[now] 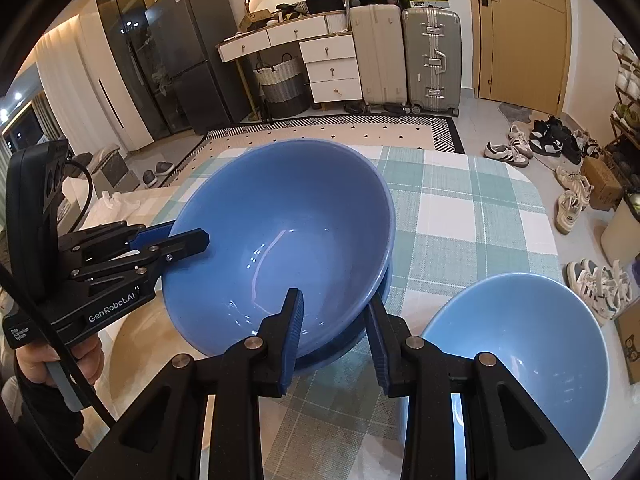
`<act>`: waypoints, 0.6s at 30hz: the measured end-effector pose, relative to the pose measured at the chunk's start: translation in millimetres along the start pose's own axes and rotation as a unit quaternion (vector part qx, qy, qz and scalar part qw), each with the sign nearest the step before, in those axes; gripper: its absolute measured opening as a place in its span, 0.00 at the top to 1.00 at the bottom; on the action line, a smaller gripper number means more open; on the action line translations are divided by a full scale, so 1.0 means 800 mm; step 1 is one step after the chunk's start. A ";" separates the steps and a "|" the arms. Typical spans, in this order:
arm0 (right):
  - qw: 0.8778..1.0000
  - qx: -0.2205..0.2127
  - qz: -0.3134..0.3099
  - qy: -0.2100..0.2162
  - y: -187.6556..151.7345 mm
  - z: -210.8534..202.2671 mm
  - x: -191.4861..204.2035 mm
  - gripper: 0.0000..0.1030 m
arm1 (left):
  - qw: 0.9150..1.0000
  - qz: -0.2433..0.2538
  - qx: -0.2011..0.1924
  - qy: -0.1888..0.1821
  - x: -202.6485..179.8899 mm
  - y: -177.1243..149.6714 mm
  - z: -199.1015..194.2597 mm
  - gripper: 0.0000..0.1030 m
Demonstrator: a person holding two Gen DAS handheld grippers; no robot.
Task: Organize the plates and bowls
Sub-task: 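Lift and carry the held blue bowls with both tools over the other blue bowls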
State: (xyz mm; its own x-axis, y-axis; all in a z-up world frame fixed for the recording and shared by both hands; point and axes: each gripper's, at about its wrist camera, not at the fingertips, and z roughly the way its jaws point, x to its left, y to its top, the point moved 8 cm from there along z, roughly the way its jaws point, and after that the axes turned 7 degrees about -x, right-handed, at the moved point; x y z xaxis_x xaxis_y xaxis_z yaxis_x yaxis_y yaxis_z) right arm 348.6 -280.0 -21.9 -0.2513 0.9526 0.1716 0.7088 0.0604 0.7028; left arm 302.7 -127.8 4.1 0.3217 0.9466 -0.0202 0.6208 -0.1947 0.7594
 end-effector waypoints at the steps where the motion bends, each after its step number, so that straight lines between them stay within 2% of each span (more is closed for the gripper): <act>1: 1.000 0.000 -0.002 -0.001 -0.001 0.000 0.000 0.69 | 1.000 0.003 0.001 0.002 0.000 -0.001 0.002 0.83; 13: 1.000 0.007 -0.017 -0.013 -0.007 0.003 0.002 0.67 | 1.000 0.019 0.007 0.009 0.000 -0.012 0.013 0.81; 18: 1.000 0.006 -0.015 -0.011 -0.009 0.004 0.001 0.61 | 1.000 0.026 0.010 0.007 -0.002 -0.016 0.019 0.80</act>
State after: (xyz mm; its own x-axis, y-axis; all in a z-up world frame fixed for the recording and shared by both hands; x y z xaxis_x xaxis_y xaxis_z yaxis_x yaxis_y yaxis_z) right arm 345.4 -278.5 -29.1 -0.2585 0.9566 0.1344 0.7090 0.0934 0.6990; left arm 305.1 -130.4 -15.5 0.3428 0.9390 0.0284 0.6182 -0.2482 0.7458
